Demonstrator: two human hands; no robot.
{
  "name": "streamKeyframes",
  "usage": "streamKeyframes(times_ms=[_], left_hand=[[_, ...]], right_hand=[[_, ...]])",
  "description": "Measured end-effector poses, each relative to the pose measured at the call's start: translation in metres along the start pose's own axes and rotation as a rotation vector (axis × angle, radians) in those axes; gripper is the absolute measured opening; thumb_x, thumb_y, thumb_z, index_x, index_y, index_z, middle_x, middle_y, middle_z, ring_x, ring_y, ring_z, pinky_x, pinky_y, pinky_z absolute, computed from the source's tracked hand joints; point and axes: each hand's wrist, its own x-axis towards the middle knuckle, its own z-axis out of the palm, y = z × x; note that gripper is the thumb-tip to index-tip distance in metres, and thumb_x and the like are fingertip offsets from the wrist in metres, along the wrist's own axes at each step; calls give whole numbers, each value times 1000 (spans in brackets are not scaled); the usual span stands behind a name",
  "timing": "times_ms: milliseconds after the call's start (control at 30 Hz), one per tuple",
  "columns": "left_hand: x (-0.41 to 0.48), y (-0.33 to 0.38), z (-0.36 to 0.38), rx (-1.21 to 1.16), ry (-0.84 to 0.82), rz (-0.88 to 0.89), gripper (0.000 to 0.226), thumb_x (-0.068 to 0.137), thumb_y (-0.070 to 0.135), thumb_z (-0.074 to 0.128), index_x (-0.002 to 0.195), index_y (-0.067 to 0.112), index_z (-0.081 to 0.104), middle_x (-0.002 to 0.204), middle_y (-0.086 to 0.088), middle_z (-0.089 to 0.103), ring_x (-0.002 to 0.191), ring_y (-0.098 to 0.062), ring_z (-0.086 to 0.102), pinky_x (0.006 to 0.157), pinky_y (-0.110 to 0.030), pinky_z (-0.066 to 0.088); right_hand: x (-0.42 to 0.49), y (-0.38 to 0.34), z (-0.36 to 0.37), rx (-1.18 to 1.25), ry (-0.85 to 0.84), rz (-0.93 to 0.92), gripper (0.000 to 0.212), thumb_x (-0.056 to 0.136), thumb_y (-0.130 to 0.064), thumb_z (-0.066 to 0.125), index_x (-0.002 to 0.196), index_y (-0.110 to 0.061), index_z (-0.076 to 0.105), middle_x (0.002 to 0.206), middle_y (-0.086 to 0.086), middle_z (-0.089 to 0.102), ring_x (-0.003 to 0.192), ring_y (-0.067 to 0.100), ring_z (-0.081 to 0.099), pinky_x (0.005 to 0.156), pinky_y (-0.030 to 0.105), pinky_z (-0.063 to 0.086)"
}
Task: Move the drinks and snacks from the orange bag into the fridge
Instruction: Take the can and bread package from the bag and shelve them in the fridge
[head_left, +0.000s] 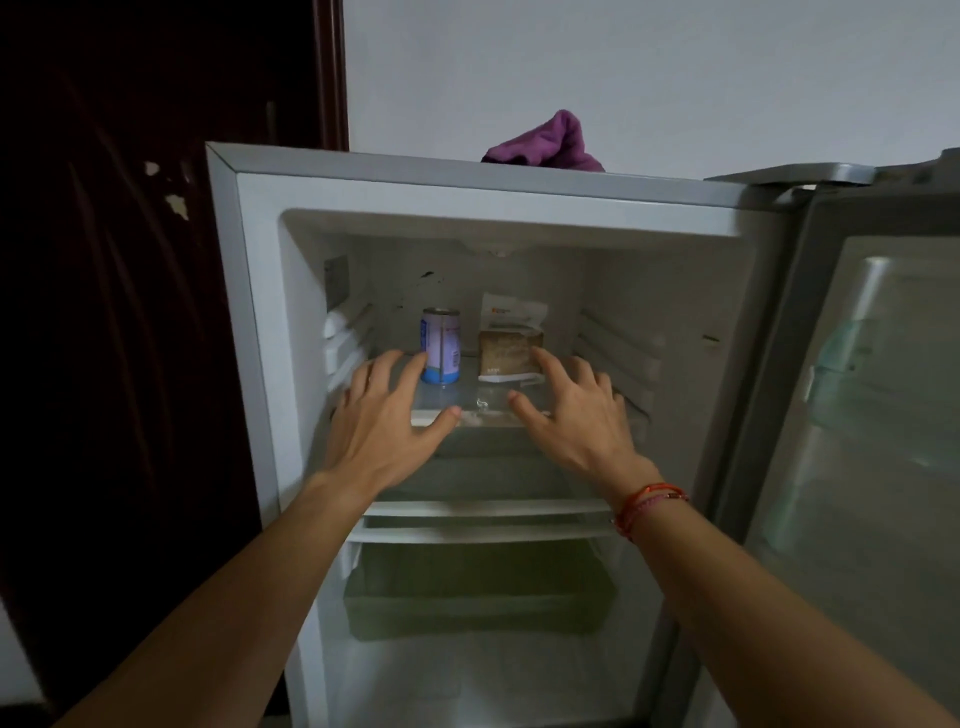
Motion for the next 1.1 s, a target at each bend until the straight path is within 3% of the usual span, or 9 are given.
streamKeyframes(times_ms=[400, 1100], left_hand=[[-49, 1, -27, 8, -51, 3, 84, 79, 77, 31, 146, 26, 36, 151, -8, 35, 137, -30, 34, 104, -48, 40], [-218, 6, -178, -82, -103, 78, 88, 79, 78, 27, 150, 27, 30, 155, -8, 29, 141, -28, 28, 107, -48, 36]], right_hand=[[-51, -12, -13, -19, -2, 4, 68, 96, -69, 33, 156, -39, 21, 158, 18, 31, 140, 42, 34, 113, 58, 33], [-280, -109, -81, -151, -34, 70, 72, 96, -70, 35, 158, -37, 17, 159, 15, 30, 141, 37, 34, 112, 53, 31]])
